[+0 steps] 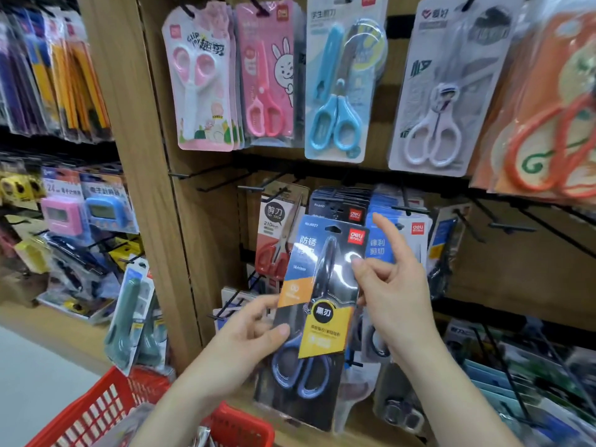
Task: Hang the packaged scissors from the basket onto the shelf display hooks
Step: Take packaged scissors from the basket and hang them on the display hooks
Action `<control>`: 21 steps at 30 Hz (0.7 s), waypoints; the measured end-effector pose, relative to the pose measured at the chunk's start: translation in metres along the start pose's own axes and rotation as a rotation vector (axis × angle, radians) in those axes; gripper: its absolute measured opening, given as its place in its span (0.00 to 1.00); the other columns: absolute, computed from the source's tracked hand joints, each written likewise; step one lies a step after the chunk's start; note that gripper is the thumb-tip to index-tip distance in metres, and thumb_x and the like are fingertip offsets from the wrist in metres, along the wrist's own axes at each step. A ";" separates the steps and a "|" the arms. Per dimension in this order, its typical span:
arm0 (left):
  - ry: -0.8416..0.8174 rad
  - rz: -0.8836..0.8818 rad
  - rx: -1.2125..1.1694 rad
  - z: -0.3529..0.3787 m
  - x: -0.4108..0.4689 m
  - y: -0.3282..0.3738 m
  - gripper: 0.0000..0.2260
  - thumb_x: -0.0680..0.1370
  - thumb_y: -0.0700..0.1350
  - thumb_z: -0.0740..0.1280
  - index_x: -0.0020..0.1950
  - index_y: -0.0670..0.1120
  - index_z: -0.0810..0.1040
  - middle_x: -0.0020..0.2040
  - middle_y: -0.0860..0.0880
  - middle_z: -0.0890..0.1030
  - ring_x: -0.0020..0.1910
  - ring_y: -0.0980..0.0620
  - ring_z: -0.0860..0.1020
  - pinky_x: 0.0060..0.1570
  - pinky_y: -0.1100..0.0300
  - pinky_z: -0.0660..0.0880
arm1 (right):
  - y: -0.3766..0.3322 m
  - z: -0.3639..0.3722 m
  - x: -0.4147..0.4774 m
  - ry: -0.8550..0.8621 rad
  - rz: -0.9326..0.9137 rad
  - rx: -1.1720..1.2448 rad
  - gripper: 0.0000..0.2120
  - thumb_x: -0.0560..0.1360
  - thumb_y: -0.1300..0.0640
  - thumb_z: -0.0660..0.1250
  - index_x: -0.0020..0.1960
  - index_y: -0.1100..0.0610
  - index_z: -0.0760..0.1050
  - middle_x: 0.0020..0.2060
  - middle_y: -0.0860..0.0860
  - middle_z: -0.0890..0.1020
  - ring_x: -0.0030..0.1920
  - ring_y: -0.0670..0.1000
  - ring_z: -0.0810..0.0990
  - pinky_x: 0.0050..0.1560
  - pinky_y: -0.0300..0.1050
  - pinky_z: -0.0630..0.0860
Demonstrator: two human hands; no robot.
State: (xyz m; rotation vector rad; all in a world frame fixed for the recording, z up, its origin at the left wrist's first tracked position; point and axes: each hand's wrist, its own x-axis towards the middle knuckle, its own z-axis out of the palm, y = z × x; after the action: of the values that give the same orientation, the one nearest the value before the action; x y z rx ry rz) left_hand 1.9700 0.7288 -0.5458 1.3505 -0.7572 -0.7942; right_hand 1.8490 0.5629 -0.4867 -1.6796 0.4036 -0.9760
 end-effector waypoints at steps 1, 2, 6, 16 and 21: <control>-0.051 -0.037 0.060 -0.003 -0.001 -0.001 0.13 0.80 0.48 0.67 0.65 0.51 0.76 0.57 0.39 0.84 0.56 0.37 0.82 0.59 0.39 0.76 | 0.001 -0.001 0.003 0.003 -0.042 -0.016 0.25 0.80 0.63 0.63 0.71 0.39 0.67 0.24 0.55 0.67 0.26 0.48 0.63 0.29 0.33 0.68; -0.083 -0.067 0.127 -0.005 -0.002 -0.001 0.11 0.82 0.50 0.64 0.64 0.52 0.77 0.56 0.42 0.84 0.55 0.39 0.83 0.56 0.41 0.78 | 0.002 -0.001 0.006 0.011 -0.081 -0.034 0.22 0.80 0.63 0.63 0.68 0.40 0.69 0.23 0.50 0.66 0.24 0.46 0.61 0.28 0.31 0.64; 0.027 -0.053 0.270 -0.006 -0.001 -0.003 0.07 0.84 0.49 0.60 0.58 0.51 0.76 0.45 0.32 0.77 0.35 0.41 0.80 0.29 0.55 0.78 | 0.011 -0.002 0.021 0.071 -0.136 -0.103 0.16 0.80 0.64 0.63 0.59 0.45 0.78 0.30 0.47 0.74 0.26 0.41 0.65 0.29 0.31 0.63; 0.174 -0.009 0.341 0.006 0.008 -0.011 0.08 0.85 0.45 0.57 0.52 0.48 0.75 0.39 0.44 0.85 0.29 0.46 0.81 0.23 0.59 0.74 | 0.014 0.004 0.045 0.014 -0.098 -0.402 0.13 0.81 0.56 0.63 0.62 0.47 0.78 0.35 0.41 0.79 0.30 0.40 0.73 0.42 0.49 0.81; 0.245 -0.034 0.359 0.004 0.015 -0.013 0.07 0.84 0.46 0.58 0.53 0.50 0.76 0.39 0.48 0.85 0.29 0.45 0.83 0.23 0.59 0.73 | 0.000 -0.002 0.040 -0.124 -0.078 -0.658 0.18 0.81 0.55 0.59 0.70 0.43 0.70 0.21 0.43 0.74 0.24 0.44 0.72 0.34 0.44 0.74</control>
State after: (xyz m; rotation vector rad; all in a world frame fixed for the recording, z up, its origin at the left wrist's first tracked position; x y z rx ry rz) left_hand 1.9739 0.7138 -0.5587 1.7504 -0.7044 -0.5193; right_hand 1.8711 0.5341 -0.4704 -2.3491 0.6247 -0.8340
